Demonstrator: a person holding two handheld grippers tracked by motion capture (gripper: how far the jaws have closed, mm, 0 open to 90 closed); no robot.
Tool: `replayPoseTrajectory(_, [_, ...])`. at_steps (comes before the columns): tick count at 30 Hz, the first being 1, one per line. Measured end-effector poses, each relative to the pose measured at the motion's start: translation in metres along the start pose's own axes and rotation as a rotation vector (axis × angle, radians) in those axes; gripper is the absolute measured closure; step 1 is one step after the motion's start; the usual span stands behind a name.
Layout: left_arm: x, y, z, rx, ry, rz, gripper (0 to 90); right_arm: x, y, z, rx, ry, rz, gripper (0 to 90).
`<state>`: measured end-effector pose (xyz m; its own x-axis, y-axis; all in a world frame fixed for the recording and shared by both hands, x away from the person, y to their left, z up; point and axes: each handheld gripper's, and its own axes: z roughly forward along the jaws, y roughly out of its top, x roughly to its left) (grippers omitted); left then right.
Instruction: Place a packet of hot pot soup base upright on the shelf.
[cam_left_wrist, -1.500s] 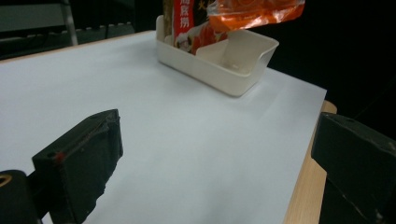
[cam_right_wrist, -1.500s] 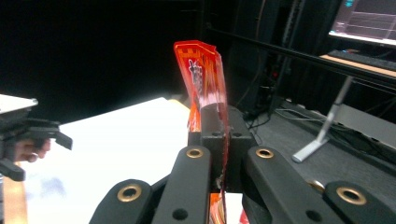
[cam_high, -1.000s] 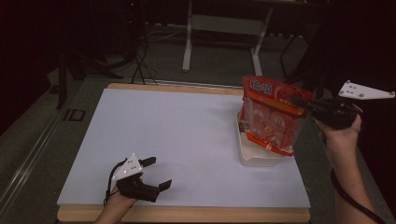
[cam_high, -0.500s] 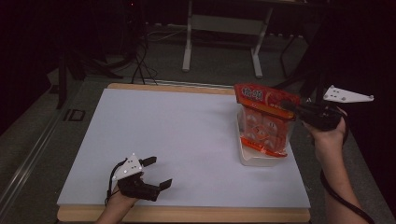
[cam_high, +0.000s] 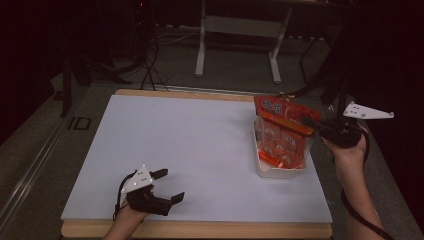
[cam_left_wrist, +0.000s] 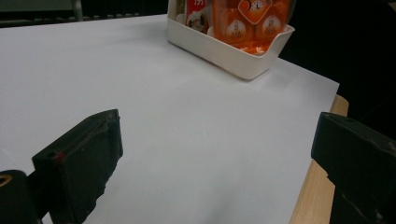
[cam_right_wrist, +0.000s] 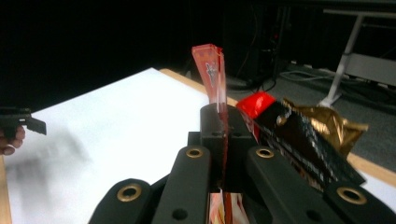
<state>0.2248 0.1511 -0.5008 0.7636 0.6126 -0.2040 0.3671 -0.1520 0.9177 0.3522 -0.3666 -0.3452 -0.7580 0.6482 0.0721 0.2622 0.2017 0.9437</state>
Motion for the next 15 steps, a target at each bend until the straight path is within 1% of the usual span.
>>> replayPoseTrajectory(2, [0.000,0.000,0.001,0.001,-0.001,-0.001,2.9,0.000,-0.006,0.000,0.003,-0.001,0.006,90.0])
replayPoseTrajectory(4, [0.000,0.000,0.001,0.002,-0.002,-0.002,2.9,0.000,-0.010,-0.002,-0.010,0.002,0.014,90.0])
replayPoseTrajectory(9, [0.000,0.000,0.001,0.004,-0.003,0.001,2.9,0.002,-0.016,-0.005,0.001,-0.032,0.004,90.0])
replayPoseTrajectory(11, [0.000,0.000,0.000,0.002,-0.005,-0.003,2.9,0.003,-0.020,-0.007,-0.002,-0.035,0.005,89.9])
replayPoseTrajectory(13, [0.000,0.000,0.000,0.003,-0.004,-0.002,2.9,0.002,-0.023,-0.009,-0.005,-0.038,0.020,89.7])
replayPoseTrajectory(15, [0.000,0.000,0.000,0.002,-0.005,-0.004,2.9,0.002,-0.024,-0.010,-0.005,-0.040,0.023,89.8])
